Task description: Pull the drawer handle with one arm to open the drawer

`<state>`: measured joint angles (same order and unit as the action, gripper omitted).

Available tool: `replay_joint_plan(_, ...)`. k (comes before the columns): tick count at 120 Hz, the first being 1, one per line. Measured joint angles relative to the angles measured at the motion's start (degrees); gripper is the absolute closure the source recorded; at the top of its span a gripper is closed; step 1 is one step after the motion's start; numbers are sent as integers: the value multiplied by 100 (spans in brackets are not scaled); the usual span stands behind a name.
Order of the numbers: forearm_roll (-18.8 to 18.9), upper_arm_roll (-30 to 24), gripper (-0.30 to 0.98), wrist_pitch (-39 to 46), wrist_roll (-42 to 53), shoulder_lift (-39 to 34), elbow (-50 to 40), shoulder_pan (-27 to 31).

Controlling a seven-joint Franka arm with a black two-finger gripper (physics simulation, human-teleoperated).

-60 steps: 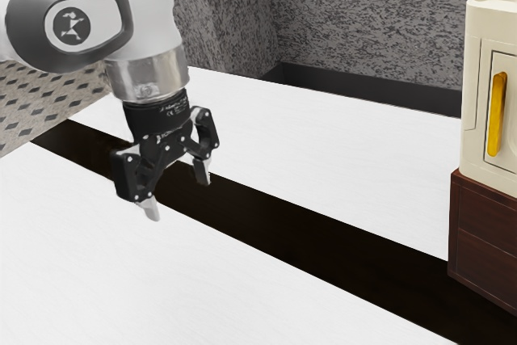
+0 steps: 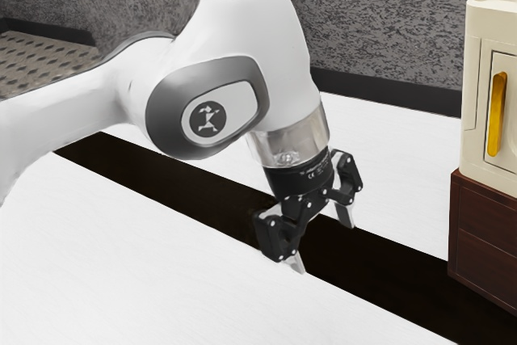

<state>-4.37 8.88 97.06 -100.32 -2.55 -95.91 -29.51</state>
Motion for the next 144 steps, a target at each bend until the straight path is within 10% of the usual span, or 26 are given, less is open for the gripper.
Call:
replay_joint_plan(57,-545,-3,0,2262,-542,712,-47,-1456)
replay_joint_plan(144,-543,-35,0,2820,-882,2081,1272,-1191)
